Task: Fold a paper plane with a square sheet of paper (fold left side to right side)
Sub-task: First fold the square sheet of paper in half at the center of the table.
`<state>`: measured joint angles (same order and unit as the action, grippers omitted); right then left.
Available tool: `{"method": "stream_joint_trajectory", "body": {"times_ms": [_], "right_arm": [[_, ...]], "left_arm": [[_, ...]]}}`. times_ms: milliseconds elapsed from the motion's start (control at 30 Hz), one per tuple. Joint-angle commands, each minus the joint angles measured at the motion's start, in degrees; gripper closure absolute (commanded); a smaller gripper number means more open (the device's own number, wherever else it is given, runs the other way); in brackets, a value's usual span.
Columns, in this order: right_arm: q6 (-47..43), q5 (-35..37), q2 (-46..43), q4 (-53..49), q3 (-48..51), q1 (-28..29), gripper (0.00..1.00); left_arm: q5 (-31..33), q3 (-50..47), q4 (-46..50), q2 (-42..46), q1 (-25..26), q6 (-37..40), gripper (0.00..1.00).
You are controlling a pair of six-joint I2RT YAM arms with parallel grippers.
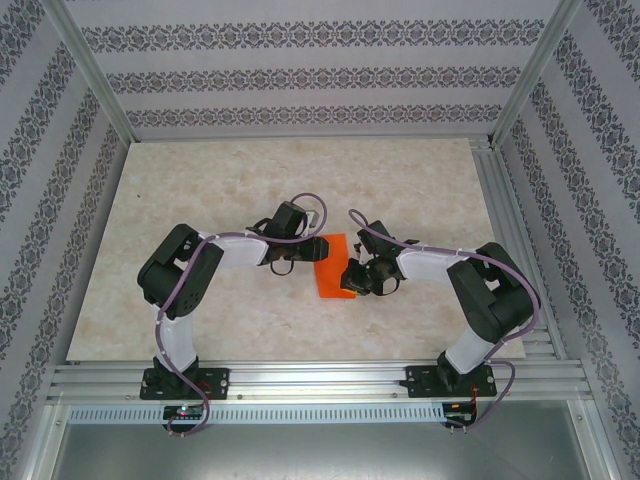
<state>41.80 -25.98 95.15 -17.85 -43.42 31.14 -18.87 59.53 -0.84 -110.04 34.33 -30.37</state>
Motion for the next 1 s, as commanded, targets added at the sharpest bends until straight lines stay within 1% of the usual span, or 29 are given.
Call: {"method": "stream_joint_trajectory", "body": {"times_ms": [0,367,500,667,767,867,967], "right_arm": [[-1.68,7.7,3.9,-7.99,2.56,0.58,0.88],[-1.99,8.29,3.83,-8.79,2.64,0.59,0.88],[-1.98,8.33,3.81,-8.76,2.73,0.59,0.88],[-1.9,8.32,3.72,-8.61,2.76,0.65,0.88],[-1.81,8.35,3.86,-8.44,2.64,0.68,0.88],[-1.9,8.3,3.92,-8.55,2.57,0.68,0.87],[-1.9,8.3,3.99,-8.49,2.71,0.68,0.87]], "left_arm": [[1.85,1.22,-0.05,-1.51,-1.62,1.89,0.56],[3.58,1.37,1.67,-0.99,-4.55,3.36,0.55],[2.99,2.46,2.16,-0.22,-5.96,4.08,0.55],[0.84,1.53,0.48,3.41,-6.25,3.98,0.54],[-0.9,-1.86,-2.09,6.84,-6.1,2.72,0.54],[-3.66,-6.11,-5.72,9.85,-5.43,0.86,0.57],[-6.68,-8.39,-8.72,10.53,-3.78,-1.14,0.59]]}}
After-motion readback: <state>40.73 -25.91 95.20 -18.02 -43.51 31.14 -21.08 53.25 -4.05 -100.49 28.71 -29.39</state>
